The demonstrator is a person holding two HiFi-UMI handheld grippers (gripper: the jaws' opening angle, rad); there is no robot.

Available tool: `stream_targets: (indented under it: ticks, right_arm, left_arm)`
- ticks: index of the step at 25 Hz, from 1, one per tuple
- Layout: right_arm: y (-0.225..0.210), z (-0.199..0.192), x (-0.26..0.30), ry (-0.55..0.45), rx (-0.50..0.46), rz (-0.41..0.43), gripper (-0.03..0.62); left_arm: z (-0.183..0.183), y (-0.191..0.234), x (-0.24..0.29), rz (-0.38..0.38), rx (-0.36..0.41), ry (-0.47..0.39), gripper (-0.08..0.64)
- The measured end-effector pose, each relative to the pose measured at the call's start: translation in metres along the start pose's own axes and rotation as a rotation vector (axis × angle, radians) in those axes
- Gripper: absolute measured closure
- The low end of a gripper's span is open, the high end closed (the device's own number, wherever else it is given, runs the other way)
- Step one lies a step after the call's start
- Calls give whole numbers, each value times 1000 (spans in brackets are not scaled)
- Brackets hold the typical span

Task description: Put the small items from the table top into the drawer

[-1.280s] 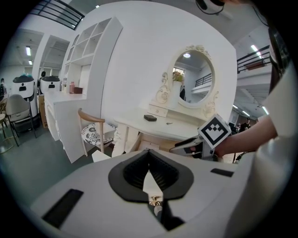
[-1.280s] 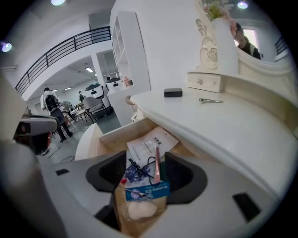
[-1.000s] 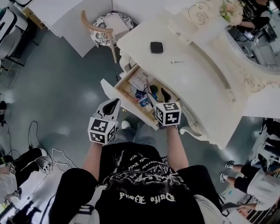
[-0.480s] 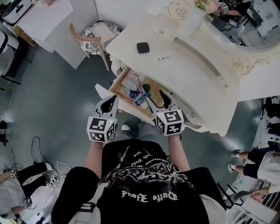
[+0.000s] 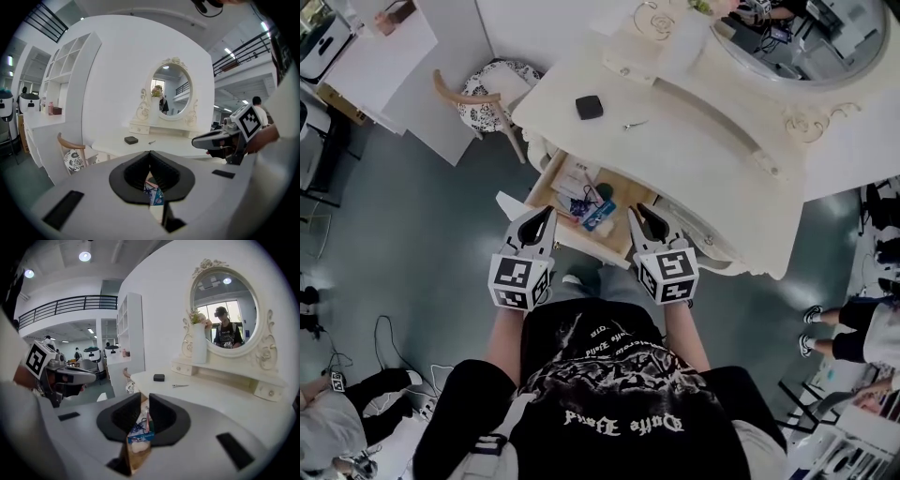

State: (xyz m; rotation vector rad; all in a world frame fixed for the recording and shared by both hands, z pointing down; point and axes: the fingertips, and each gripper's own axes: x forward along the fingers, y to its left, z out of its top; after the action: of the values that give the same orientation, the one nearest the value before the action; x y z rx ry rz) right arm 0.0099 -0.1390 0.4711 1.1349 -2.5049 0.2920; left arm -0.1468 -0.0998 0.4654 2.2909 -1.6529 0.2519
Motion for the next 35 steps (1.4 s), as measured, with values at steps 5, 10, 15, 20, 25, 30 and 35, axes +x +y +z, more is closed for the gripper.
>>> stream_targets:
  ticks: [5,10,15,20,25,30,35]
  right_arm:
    - [-2,-3,-4,-9,-2,-19,572]
    - [-8,-8,-5,-5,-1,-51,581]
    - [-11,-13,-7,8,-12,-63,581]
    - [-15,-14,-11,-2,-15,-69,581]
    - [-20,-14,-14,1,-25,-78,581]
    - [-23,-17,-16,10,-33,-80,582]
    - [-24,-18,-15,8,-36,-77,582]
  left_arm:
    - [2,-4,4,-12,4,-8,545]
    - [0,-10,8,-21,9,-2,545]
    - [-2,-12,10,-25,12,5,545]
    - [-1,-18,15,-35,18,7,545]
    - [-1,-23,18,-41,19,9,545]
    - [-2,-27,19,-45,24,16,545]
    - [-5,-27,20,-42,36,24,545]
